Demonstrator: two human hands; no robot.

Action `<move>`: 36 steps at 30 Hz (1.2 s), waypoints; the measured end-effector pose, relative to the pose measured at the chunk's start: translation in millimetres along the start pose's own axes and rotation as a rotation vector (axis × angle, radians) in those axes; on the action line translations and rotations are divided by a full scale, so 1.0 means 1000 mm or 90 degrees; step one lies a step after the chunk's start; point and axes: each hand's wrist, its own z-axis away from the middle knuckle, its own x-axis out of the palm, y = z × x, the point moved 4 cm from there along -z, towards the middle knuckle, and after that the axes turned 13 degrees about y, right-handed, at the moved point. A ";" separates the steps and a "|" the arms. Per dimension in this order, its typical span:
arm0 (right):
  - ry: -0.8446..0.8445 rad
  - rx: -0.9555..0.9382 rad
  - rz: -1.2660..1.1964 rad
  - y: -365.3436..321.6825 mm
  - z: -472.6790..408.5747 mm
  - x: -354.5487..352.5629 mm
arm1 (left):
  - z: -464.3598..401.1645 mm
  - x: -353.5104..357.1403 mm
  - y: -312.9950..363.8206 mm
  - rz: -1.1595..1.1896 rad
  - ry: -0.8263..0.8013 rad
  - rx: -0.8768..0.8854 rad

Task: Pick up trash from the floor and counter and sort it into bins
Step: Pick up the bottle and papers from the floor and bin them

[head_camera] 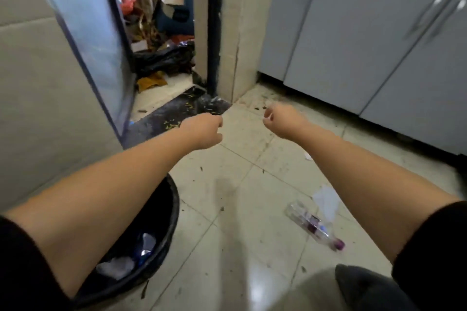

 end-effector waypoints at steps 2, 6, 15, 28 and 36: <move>-0.020 0.065 0.035 0.079 0.010 0.001 | -0.014 0.036 0.061 0.041 -0.019 0.039; -0.105 0.139 0.088 0.209 0.033 0.029 | -0.028 0.131 0.162 0.054 -0.115 0.109; -0.271 0.201 0.003 0.403 0.077 0.188 | -0.037 0.335 0.305 0.011 -0.301 0.251; -0.306 0.018 0.034 0.433 0.085 0.303 | -0.022 0.424 0.309 -0.148 -0.291 0.219; -0.225 0.081 -0.112 0.383 0.044 0.270 | -0.016 0.356 0.251 -0.042 -0.165 -0.021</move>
